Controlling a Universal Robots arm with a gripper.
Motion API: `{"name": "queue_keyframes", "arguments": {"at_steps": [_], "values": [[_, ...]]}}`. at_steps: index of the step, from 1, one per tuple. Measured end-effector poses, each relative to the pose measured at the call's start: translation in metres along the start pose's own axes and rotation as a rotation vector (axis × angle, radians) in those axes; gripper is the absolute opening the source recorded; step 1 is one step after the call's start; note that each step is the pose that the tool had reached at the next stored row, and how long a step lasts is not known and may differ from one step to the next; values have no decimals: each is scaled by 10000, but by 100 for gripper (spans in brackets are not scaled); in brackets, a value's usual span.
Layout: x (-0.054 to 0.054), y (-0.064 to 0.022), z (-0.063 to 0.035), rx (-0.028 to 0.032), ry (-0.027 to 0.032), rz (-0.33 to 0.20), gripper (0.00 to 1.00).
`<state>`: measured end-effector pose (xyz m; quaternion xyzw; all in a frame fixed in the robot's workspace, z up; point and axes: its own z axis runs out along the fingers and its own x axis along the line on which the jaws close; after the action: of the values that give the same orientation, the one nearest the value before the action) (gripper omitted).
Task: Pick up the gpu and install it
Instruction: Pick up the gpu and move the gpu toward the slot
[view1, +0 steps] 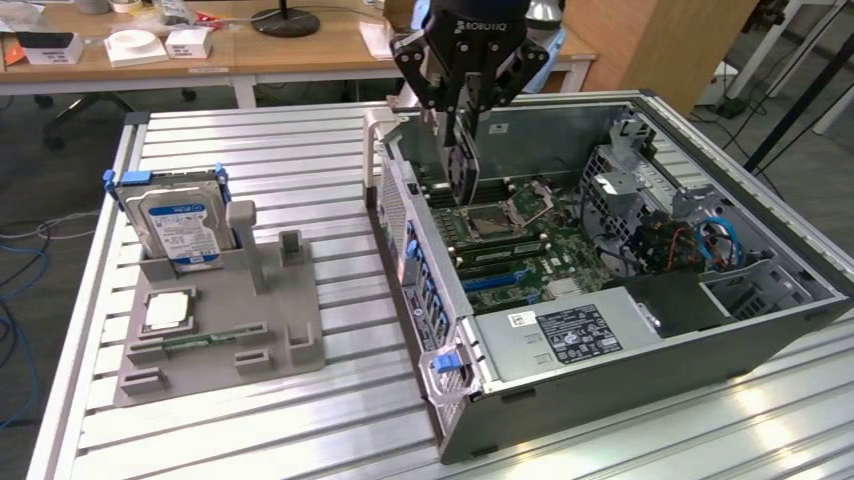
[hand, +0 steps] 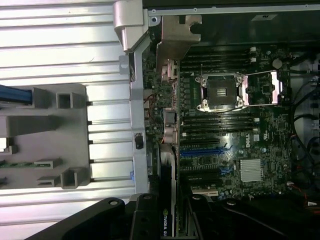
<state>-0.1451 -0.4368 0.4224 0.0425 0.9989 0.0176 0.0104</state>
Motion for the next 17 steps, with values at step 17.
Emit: {"name": "queue_keyframes", "arguments": {"at_steps": [17], "values": [[-134, 12, 3, 0, 0, 1, 26]]}}
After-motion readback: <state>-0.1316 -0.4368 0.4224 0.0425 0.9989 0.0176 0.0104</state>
